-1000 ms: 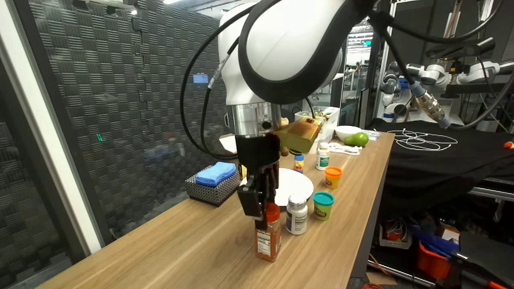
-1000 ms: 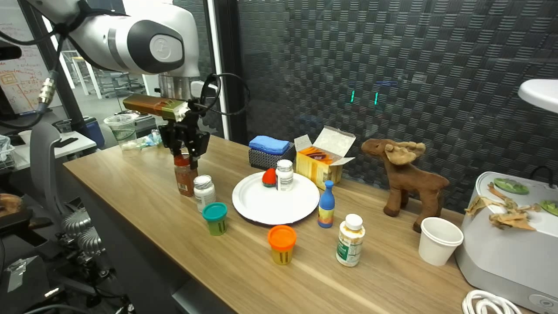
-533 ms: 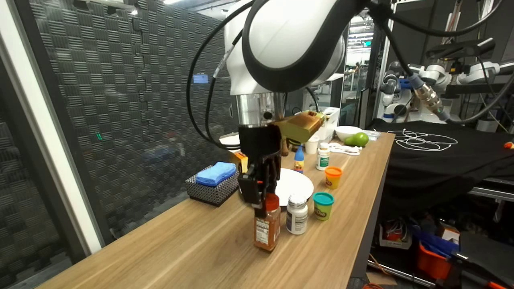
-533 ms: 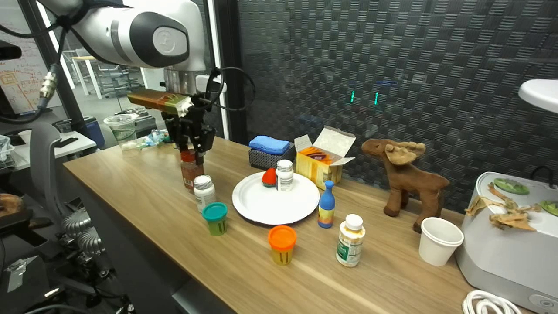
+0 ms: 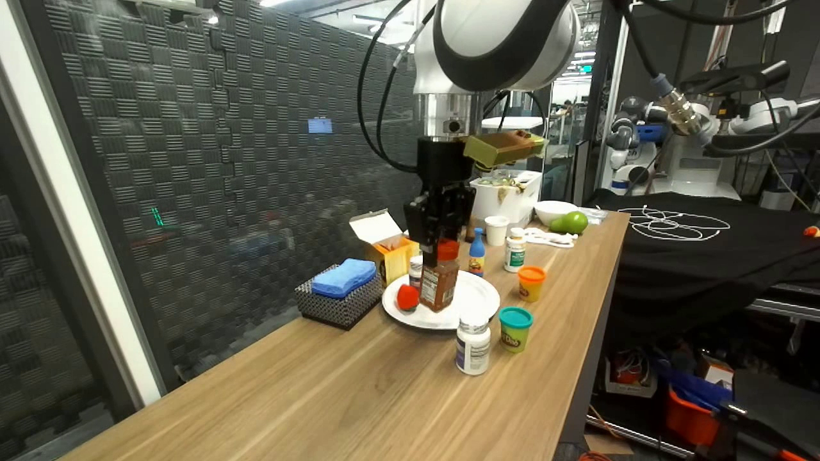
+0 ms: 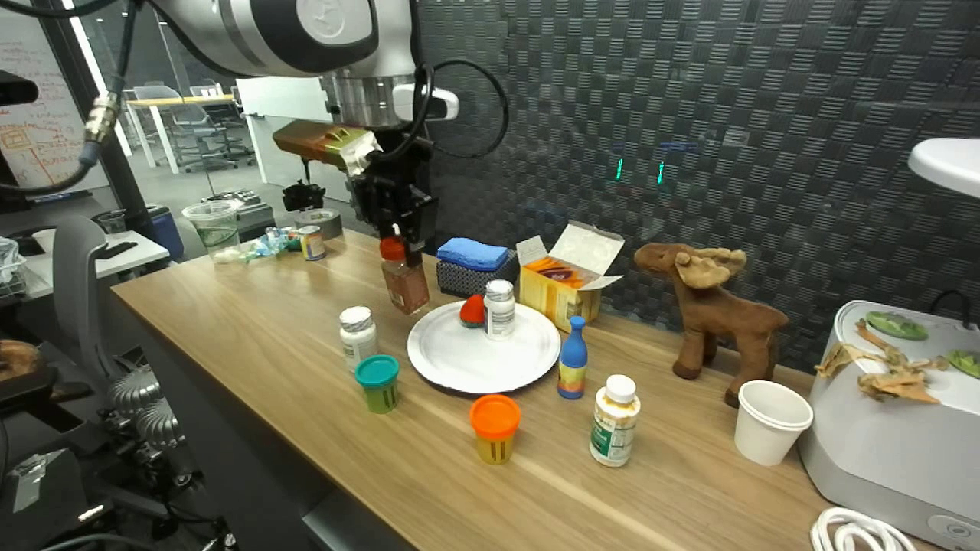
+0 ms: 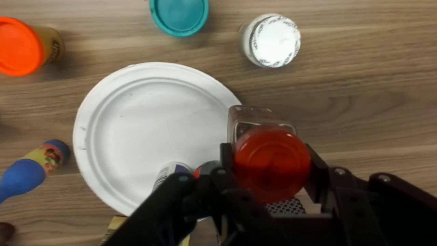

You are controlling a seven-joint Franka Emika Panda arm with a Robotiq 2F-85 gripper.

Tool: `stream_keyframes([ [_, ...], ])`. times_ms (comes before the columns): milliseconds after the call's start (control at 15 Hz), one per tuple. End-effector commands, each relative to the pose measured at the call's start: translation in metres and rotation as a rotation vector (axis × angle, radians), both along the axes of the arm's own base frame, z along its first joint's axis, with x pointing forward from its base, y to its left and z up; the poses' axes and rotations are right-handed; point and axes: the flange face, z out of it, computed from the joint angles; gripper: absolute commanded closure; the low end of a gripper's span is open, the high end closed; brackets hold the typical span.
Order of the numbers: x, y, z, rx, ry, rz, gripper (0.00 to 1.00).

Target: Place the strawberry and containers on the white plate

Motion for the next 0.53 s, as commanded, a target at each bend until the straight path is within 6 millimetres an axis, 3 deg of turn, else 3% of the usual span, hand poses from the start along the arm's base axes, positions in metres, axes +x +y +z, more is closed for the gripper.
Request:
stream_keyframes([
  [0,0.008,-0.005,0.003,-0.036,-0.049,-0.044,0.76],
  [467,0.02,-0.003,-0.025,-0.143,-0.106,-0.026,0.76],
])
